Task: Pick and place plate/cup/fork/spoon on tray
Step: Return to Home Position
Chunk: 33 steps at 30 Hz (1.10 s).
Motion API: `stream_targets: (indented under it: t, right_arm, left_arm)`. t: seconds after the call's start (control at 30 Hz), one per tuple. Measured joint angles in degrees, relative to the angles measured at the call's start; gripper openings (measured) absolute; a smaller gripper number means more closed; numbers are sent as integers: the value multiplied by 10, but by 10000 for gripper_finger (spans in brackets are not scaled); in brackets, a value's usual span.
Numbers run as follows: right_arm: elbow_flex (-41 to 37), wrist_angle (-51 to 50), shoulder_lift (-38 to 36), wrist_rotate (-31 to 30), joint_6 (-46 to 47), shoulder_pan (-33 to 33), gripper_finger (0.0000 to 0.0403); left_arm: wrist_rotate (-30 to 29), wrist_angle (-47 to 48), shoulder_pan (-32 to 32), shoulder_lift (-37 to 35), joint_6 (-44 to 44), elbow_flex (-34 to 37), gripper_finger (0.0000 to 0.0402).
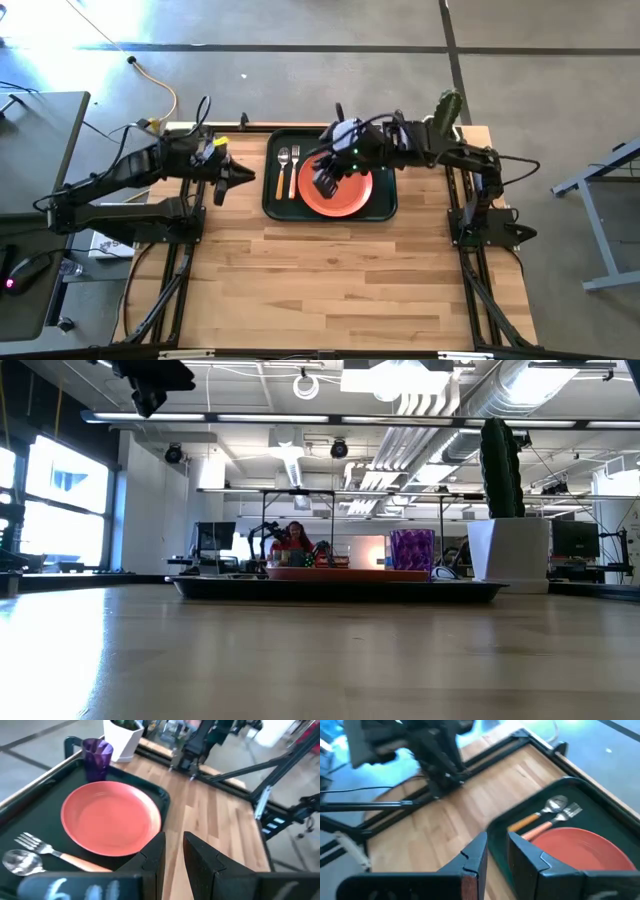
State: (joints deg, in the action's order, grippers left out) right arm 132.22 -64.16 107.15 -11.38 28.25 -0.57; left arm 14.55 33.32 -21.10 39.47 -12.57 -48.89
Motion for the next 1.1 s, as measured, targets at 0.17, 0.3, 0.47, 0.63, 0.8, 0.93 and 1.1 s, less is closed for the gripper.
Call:
stream_targets:
  t: [0.17, 0.3, 0.47, 0.63, 0.8, 0.93, 1.1]
  right_arm:
    - [0, 29, 0, -8, 0, 24, 64]
    - [0, 36, 0, -39, -1, 34, 64]
    - [0, 36, 0, -47, 2, 36, 64]
    - [0, 36, 0, -46, 2, 31, 64]
    - [0, 34, 0, 1, -3, 11, 64]
    - [0, 13, -9, 4, -25, -6, 64]
    - [0, -29, -33, -32, -54, -14, 64]
  left_arm:
    - [0, -58, 23, -77, -35, 86, 56]
    - [-4, -112, 38, -140, -34, 158, 56]
    - [-82, -181, 47, -205, -77, 246, 56]
    - [-129, -241, 47, -249, -84, 319, 56]
    - [-129, -322, 47, -284, -86, 387, 56]
    - [-129, -370, 47, -304, -97, 430, 56]
    - [-152, -380, 47, -320, -122, 461, 56]
